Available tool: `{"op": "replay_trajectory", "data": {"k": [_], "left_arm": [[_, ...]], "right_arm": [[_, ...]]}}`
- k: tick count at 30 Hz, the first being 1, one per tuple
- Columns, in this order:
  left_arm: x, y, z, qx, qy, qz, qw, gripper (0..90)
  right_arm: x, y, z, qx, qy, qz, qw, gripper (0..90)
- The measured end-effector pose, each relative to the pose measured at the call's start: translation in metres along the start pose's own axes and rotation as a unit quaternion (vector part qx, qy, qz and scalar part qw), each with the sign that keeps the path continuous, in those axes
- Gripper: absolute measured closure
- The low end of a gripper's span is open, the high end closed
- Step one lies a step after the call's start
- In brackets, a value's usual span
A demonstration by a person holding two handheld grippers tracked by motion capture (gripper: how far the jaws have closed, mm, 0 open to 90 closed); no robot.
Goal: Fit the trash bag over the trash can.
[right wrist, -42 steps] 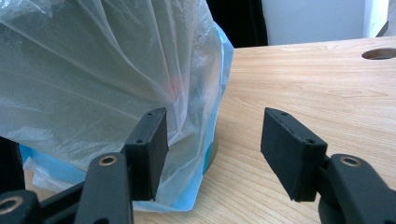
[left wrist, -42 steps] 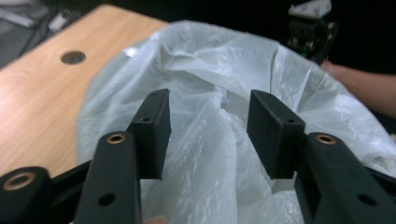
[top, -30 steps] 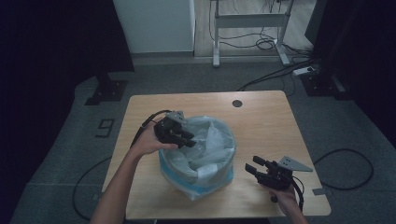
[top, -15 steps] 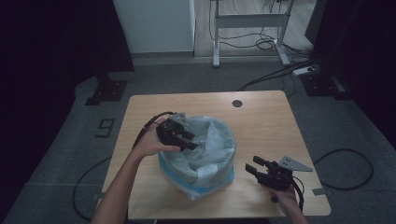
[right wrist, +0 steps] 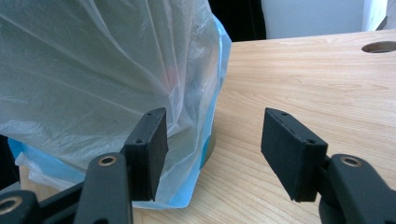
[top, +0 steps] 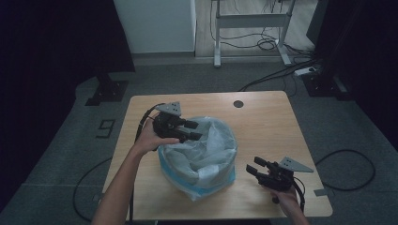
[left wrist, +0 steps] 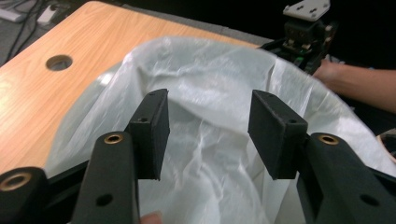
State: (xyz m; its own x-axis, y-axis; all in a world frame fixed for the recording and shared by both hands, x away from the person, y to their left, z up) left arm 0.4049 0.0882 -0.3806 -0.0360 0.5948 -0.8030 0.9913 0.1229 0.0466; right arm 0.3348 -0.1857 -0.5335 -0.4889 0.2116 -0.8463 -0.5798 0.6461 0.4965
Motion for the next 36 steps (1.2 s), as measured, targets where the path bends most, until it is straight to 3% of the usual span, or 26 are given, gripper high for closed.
{"op": "replay_trajectory", "data": {"k": [8,17,23,28,36], "left_arm": [[-0.013,-0.002,0.019,0.017,0.003,0.009,0.9998,47.1],[-0.014,-0.002,0.051,0.027,0.063,0.016,0.9975,55.0],[-0.012,-0.005,0.066,0.026,0.107,0.027,0.9936,57.8],[-0.004,-0.008,0.078,0.030,0.155,0.036,0.9868,58.0],[0.004,-0.010,0.089,0.038,0.188,0.038,0.9808,56.7]], "right_arm": [[0.000,-0.001,-0.001,0.001,-0.001,0.001,1.0000,40.3],[0.001,-0.001,0.000,0.002,0.002,0.001,1.0000,40.3],[0.000,-0.001,-0.002,0.002,0.000,0.003,1.0000,40.3],[0.000,-0.002,-0.002,0.002,-0.001,0.003,1.0000,40.2],[0.000,-0.002,-0.002,0.002,0.002,0.003,1.0000,40.3]]}}
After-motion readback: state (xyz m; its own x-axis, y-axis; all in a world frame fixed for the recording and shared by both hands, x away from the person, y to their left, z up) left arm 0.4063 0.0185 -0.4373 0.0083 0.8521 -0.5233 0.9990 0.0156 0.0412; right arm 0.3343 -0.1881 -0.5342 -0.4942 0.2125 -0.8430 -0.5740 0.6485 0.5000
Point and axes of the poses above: each handheld gripper's, and its own axes: z roughly forward along the jaws, x roughly out of its underside, y roughly to its left, the point moved 7 cm from there along z, roughly forward along the jaws, and after that the axes turned 12 degrees about z, right-handed, at the moved point
